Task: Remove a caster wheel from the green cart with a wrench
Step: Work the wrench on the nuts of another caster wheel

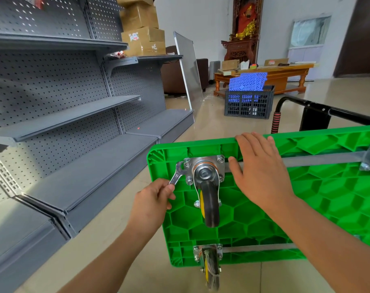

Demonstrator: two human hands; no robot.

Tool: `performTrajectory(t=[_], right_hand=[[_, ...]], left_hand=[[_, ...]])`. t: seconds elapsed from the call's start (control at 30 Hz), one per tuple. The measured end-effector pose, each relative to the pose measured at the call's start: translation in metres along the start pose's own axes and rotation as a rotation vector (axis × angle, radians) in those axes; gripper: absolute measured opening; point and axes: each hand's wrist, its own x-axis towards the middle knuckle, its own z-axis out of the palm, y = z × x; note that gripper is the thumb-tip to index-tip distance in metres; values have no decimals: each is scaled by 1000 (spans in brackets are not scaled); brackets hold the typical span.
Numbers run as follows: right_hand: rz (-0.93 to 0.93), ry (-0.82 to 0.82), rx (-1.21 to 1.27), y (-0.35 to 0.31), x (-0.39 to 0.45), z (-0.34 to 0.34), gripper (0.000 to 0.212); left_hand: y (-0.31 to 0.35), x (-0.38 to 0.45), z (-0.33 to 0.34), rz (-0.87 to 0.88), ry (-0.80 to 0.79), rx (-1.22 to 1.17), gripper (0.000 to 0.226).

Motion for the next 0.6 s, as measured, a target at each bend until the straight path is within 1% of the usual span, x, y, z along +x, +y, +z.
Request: performTrajectory(t=[0.13, 0.2, 0.3, 0.37, 0.43, 0.5, 0.57, 0.6], right_hand=[[5, -12, -9, 1, 1, 0, 55], [4, -7, -6, -1, 1, 1, 55], [4, -5, -6, 0, 0, 2, 54], [2, 1, -3, 0, 1, 3, 54], [-1, 7, -4, 0, 1, 4, 54], [4, 15, -5, 0, 1, 5, 54], [6, 23, -10, -1, 1, 6, 54], [4, 25, -12, -2, 1, 6, 54]], left_hand=[[2, 3, 15, -56, -26, -121, 26], [2, 2, 20, -86, -25, -128, 26], [5, 3, 20, -60, -20, -99, 28], [5, 9, 9, -2, -5, 22, 29], [8, 18, -10, 77, 13, 204, 27], [19, 28, -32, 216, 54, 461, 23], [33, 37, -47, 399, 127, 715, 21], [39, 38, -51, 464, 145, 787, 21]])
